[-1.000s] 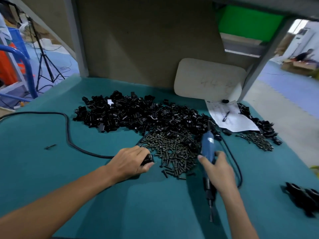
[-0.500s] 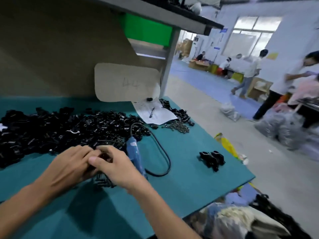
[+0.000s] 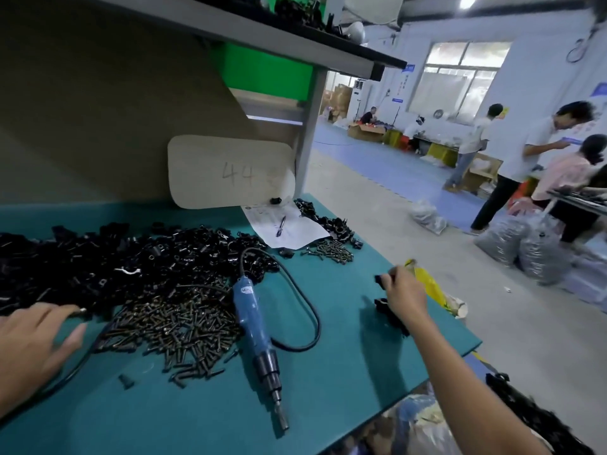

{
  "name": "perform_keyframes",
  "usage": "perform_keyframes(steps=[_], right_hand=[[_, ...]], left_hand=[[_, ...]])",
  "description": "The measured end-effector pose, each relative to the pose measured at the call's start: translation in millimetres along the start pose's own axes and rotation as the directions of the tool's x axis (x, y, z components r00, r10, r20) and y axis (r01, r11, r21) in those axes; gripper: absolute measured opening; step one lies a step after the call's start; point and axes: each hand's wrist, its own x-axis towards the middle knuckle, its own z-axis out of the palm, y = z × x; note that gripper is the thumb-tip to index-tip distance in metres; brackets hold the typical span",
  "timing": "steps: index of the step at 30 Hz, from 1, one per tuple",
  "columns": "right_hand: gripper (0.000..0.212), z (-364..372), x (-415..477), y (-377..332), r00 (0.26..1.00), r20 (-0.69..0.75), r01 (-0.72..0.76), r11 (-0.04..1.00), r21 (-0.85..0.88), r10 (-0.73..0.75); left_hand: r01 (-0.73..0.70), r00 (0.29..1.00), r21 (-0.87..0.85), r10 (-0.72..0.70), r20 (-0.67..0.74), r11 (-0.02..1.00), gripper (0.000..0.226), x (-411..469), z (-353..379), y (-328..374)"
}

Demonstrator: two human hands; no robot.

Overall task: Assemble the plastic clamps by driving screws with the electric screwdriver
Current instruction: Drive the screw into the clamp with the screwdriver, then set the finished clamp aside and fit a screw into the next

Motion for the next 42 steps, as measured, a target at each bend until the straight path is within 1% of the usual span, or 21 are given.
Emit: perform_keyframes(steps=[4, 6, 9, 11, 13, 15, 18, 20, 23, 25, 28, 29, 31, 33, 34, 36, 37, 38, 40, 41, 42], right_hand=[[0.03, 11, 16, 27, 0.988, 0.138, -0.043, 0.981, -0.191, 0.07], [0.029, 15, 20, 22, 0.99, 0.132, -0.023, 0.968, -0.251, 0.058], [0.041, 23, 25, -15, 0.993, 0.101, 0.09, 0.963, -0.256, -0.066], [0.044, 36, 21, -59, 0.965, 0.177, 0.225, 0.96, -0.169, -0.195], [0.042, 53, 12, -110, 0.901, 0.266, 0.366, 0.93, -0.039, -0.344], [0.04, 73, -1, -163, 0.789, 0.351, 0.508, 0.857, 0.091, -0.505], [0.039, 111, -18, -232, 0.556, 0.478, 0.685, 0.701, 0.199, -0.68], [0.045, 141, -22, -262, 0.486, 0.535, 0.757, 0.638, 0.138, -0.691], [0.056, 173, -18, -280, 0.564, 0.583, 0.78, 0.609, -0.144, -0.585], [0.053, 181, -13, -283, 0.621, 0.56, 0.764, 0.582, -0.278, -0.548], [0.037, 183, -10, -281, 0.653, 0.482, 0.75, 0.587, -0.304, -0.585], [0.03, 181, -9, -279, 0.673, 0.422, 0.735, 0.615, -0.287, -0.608], [0.032, 172, -10, -276, 0.719, 0.288, 0.688, 0.706, -0.164, -0.633], [0.034, 157, -17, -274, 0.764, 0.252, 0.568, 0.805, 0.173, -0.593], [0.032, 149, -24, -273, 0.78, 0.285, 0.438, 0.811, 0.389, -0.558], [0.03, 135, -44, -272, 0.767, 0.401, 0.072, 0.688, 0.722, -0.501], [0.03, 129, -55, -271, 0.739, 0.458, -0.103, 0.589, 0.801, -0.494], [0.028, 123, -67, -268, 0.71, 0.5, -0.237, 0.5, 0.833, -0.496], [0.022, 113, -89, -261, 0.662, 0.545, -0.387, 0.388, 0.836, -0.514], [0.019, 108, -99, -256, 0.64, 0.552, -0.432, 0.344, 0.834, -0.534], [0.02, 102, -108, -252, 0.622, 0.553, -0.474, 0.296, 0.829, -0.554]], left_hand=[[0.161, 0.984, 0.106, -0.168, 0.064, 0.981, 0.058, -1, -13, -13], [0.257, 0.963, 0.159, -0.266, 0.043, 0.953, 0.054, -5, -24, -17], [0.394, 0.913, 0.183, -0.407, 0.038, 0.901, 0.057, -12, -33, -20], [0.445, 0.884, 0.161, -0.461, 0.08, 0.881, 0.071, -13, -35, -25], [0.508, 0.837, 0.149, -0.527, 0.146, 0.848, 0.079, -8, -33, -30], [0.552, 0.779, 0.171, -0.578, 0.243, 0.816, 0.081, -1, -30, -37], [0.522, 0.787, 0.197, -0.558, 0.263, 0.83, 0.07, 9, -29, -44], [0.517, 0.799, 0.184, -0.549, 0.246, 0.836, 0.064, 13, -29, -45], [0.533, 0.822, 0.136, -0.549, 0.149, 0.835, 0.054, 13, -28, -46], [0.528, 0.837, 0.102, -0.536, 0.104, 0.843, 0.051, 14, -31, -49], [0.549, 0.828, 0.064, -0.553, 0.094, 0.833, 0.053, 19, -37, -50], [0.579, 0.812, 0.016, -0.578, 0.087, 0.815, 0.054, 22, -39, -47], [0.621, 0.783, -0.172, -0.611, 0.113, 0.765, 0.057, 30, -47, -40], [0.642, 0.75, -0.441, -0.634, 0.188, 0.628, 0.054, 43, -54, -28], [0.665, 0.695, -0.581, -0.674, 0.25, 0.47, 0.049, 53, -59, -19], [0.605, 0.546, -0.795, -0.707, 0.45, -0.038, 0.034, 73, -65, 1], [0.521, 0.516, -0.815, -0.667, 0.538, -0.254, 0.029, 80, -69, 10], [0.448, 0.512, -0.798, -0.616, 0.598, -0.403, 0.025, 85, -72, 20], [0.385, 0.538, -0.724, -0.499, 0.68, -0.572, 0.017, 88, -79, 37], [0.402, 0.556, -0.694, -0.443, 0.703, -0.597, 0.013, 87, -83, 45], [0.455, 0.576, -0.69, -0.406, 0.71, -0.563, 0.01, 85, -86, 53]])
